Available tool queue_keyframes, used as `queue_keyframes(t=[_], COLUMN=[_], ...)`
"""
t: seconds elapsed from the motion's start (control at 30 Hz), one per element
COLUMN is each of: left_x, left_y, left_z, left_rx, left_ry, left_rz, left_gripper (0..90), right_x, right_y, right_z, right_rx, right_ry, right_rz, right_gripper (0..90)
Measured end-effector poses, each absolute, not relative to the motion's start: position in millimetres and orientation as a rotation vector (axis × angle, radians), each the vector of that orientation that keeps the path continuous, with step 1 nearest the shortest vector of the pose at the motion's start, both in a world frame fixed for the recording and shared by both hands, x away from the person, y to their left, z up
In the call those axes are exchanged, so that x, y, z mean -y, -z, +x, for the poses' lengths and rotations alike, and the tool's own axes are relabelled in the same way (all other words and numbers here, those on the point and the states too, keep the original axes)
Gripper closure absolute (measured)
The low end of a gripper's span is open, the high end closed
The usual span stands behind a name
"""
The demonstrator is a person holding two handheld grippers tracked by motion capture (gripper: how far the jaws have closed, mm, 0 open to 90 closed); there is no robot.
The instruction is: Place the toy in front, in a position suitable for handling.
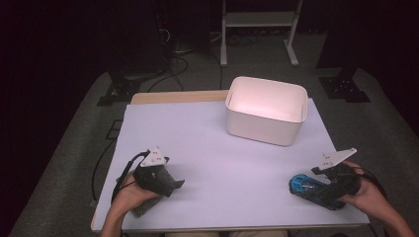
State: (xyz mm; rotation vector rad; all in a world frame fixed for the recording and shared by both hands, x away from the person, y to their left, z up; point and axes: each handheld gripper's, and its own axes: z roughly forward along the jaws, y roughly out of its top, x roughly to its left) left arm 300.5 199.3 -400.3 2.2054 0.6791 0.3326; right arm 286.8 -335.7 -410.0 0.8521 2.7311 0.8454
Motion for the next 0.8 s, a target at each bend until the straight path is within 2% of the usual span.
queue_keyframes(t=[0.6, 0.8], left_x=[-202.2, -201.9], left_y=[400.3, 400.6], left_z=[300.8, 299.7], left_rx=[-0.68, -0.681], left_ry=[-0.341, -0.35], left_rz=[2.208, 2.212], left_gripper=[2.9, 2.9], right_x=[342.4, 346.4], right_y=[439.1, 445.1], right_z=[283.8, 278.0], right_rx=[-2.793, -2.75], right_ry=[-0.696, -0.752], right_rz=[0.844, 0.84], right_gripper=[13.5, 12.4])
